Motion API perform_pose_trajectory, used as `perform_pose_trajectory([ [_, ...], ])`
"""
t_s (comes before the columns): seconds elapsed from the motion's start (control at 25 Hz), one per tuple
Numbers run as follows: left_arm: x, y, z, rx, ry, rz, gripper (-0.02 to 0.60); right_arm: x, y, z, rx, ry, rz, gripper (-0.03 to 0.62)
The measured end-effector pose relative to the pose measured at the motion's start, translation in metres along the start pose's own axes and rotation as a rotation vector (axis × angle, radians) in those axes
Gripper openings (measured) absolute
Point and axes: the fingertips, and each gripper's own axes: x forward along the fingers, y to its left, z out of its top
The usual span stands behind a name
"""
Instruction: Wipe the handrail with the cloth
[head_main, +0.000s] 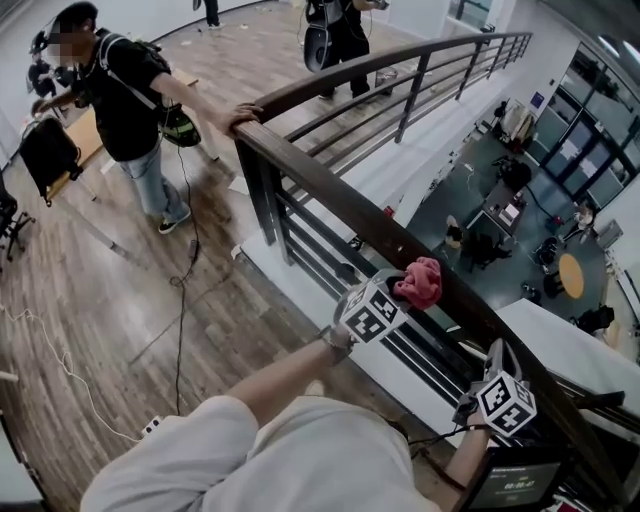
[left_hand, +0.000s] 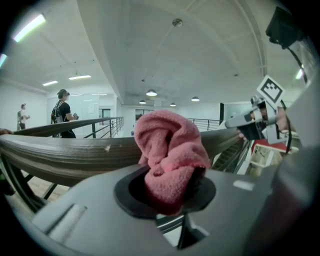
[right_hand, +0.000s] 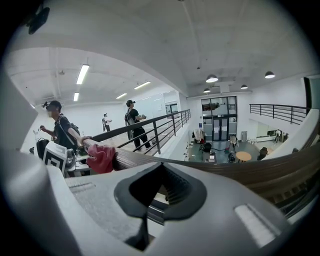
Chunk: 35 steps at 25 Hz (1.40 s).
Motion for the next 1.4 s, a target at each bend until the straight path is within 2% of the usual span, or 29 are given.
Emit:
perform_pose_trajectory([
  [0.16, -0.007, 0.018, 0.000, 0.006, -0.004, 0.001, 0.089, 0.001, 0.015, -0.001, 0.002, 0.000, -0.006, 0.002],
  [0.44, -0.023, 0.050, -0.012, -0.018, 0.000, 0.048, 0.089, 0.008, 0.020, -0.001, 0.014, -0.007, -0.027, 0.002],
  [0.6, -0.032, 0.070, -0.010, 0.010, 0.000, 0.117, 0.089, 0.012, 0.024, 0.009, 0.011, -0.020, -0.009, 0.002],
  [0.92, -0.054, 0.111, -0.011, -0.073, -0.011, 0.241, 0.089, 0.009, 0.018, 0.012, 0.017, -0.012, 0.001, 0.002],
  [1.16, -0.080, 0.144, 0.004, -0.007, -0.083, 0.388, 0.089, 0.008, 0.010, 0.014, 0.011, -0.014, 0.014, 0.002],
  [1.4, -0.082, 0.143, 0.024, 0.008, -0.104, 0.416, 0.089, 0.003, -0.005, 0.011, 0.015, -0.017, 0.022, 0.002],
])
